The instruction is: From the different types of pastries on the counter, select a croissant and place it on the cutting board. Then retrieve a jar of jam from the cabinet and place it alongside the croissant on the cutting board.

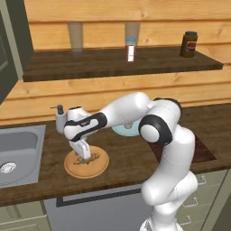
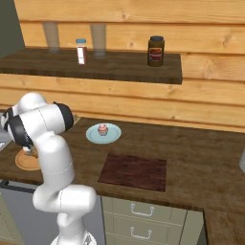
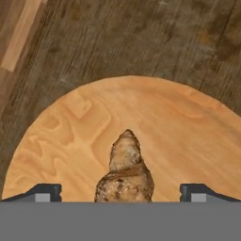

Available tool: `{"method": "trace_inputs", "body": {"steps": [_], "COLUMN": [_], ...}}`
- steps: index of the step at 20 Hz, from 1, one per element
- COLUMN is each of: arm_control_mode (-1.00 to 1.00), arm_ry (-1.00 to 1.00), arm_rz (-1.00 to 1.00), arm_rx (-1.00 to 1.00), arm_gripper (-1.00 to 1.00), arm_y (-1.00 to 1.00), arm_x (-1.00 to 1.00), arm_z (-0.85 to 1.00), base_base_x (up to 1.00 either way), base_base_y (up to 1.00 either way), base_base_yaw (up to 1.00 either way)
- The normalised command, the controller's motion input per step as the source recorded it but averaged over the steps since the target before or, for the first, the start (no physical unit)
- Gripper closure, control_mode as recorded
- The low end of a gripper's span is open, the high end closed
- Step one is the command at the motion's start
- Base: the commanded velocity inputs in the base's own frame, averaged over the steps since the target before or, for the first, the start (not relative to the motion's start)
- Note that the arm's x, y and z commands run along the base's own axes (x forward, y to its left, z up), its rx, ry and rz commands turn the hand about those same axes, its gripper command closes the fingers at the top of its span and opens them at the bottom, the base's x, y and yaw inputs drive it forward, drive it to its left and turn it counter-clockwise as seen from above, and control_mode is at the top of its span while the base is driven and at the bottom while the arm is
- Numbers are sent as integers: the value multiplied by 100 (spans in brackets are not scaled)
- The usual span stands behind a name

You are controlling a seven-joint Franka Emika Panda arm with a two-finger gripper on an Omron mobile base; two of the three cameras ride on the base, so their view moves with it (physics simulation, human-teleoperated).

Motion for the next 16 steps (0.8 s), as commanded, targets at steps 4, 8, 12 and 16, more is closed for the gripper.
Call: {"method": "trace_inputs", "body": {"steps": [4, 8, 12, 16], "arm_control_mode": [-100, -100, -100, -100], "arm_ry": [0, 0, 0, 0], "arm_rz": [3, 4, 4, 3], "arm_rx": [0, 0, 0, 0], "arm_gripper": [-100, -100, -100, 100], "arm_y": [0, 0, 0, 0], "arm_x": [0, 0, 0, 0], "arm_z": [-18, -24, -26, -42], "base_base_x": [0, 0, 0, 0], "base_base_y": [0, 0, 0, 0], "base_base_yaw": [0, 0, 0, 0]}}
